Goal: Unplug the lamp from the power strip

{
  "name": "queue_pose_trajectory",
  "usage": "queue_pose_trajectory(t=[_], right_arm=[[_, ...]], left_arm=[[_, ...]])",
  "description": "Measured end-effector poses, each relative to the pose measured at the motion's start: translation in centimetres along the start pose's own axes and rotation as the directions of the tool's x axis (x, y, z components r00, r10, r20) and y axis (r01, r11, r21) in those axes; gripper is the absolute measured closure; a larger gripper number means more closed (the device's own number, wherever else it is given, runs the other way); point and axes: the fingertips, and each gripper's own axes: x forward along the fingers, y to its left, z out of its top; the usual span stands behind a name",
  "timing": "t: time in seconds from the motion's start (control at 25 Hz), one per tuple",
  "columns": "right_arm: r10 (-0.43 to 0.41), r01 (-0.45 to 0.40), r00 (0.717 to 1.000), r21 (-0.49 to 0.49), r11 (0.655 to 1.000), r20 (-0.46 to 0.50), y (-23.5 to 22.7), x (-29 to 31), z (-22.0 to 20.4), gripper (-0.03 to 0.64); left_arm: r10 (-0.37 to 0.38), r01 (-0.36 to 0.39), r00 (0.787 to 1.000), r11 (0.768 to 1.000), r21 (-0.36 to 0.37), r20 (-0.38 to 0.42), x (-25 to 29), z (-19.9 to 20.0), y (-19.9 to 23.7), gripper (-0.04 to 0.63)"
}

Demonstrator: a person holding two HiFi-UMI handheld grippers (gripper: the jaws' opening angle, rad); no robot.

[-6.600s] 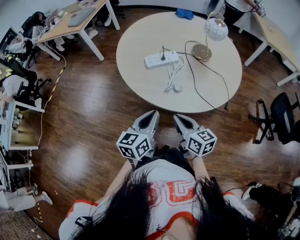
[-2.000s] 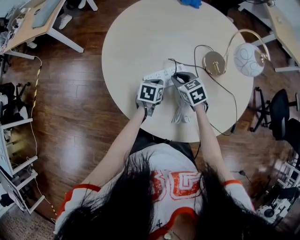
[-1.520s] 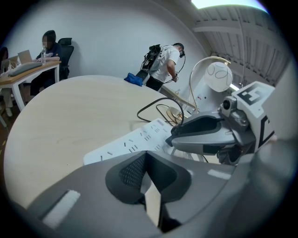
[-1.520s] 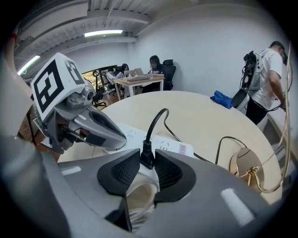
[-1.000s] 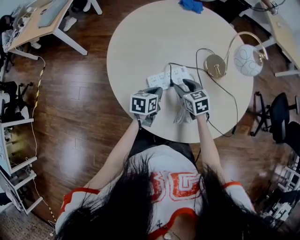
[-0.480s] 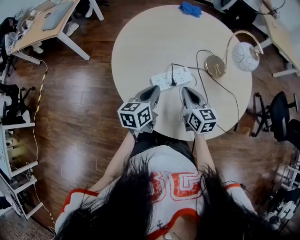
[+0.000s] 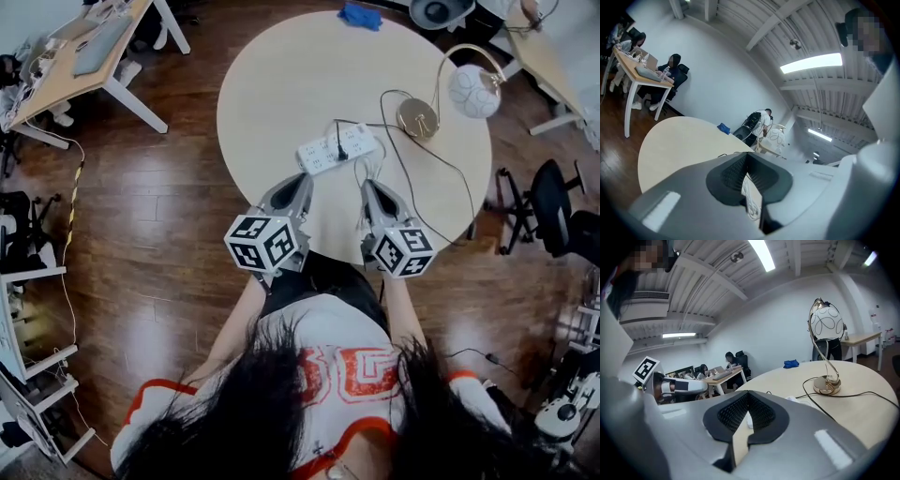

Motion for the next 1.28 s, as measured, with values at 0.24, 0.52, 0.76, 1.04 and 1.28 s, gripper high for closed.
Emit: queue_pose_trajectory(t=[0.24, 0.52, 0.76, 1.04, 1.28], right_arm=[[-0.028, 0.027, 0.999, 0.048, 0.998, 0.018, 0.2, -2.7, -0.1, 0.615], [-0.008, 0.006, 0.999, 0.052, 0.999, 0.036, 0.7, -4.3, -0.1, 0.615], [0.013, -0.014, 0.998, 0.028, 1.0, 0.068, 1.7, -6.6, 0.5, 0.617], [0.0, -0.005, 0.996, 0.055, 0.998, 0.091, 1.3, -12.0, -0.2, 0.617], [0.04, -0.046, 0.995, 0.069, 0.997, 0.093, 2.5, -15.2, -1.9, 0.617]], left_arm=[[-0.04, 0.04, 0.999, 0.999, 0.006, -0.011, -0.4, -0.8, -1.5, 0.595], [-0.065, 0.065, 0.998, 0.997, 0.032, 0.008, -1.3, -0.8, -4.0, 0.595], [-0.068, 0.066, 0.997, 0.996, 0.054, 0.039, -2.2, -0.5, -6.1, 0.595], [-0.051, 0.046, 0.997, 0.996, 0.073, 0.062, -4.5, -2.2, -9.7, 0.595], [-0.012, 0.006, 0.997, 0.996, 0.088, 0.073, -7.6, -4.2, -12.1, 0.595]])
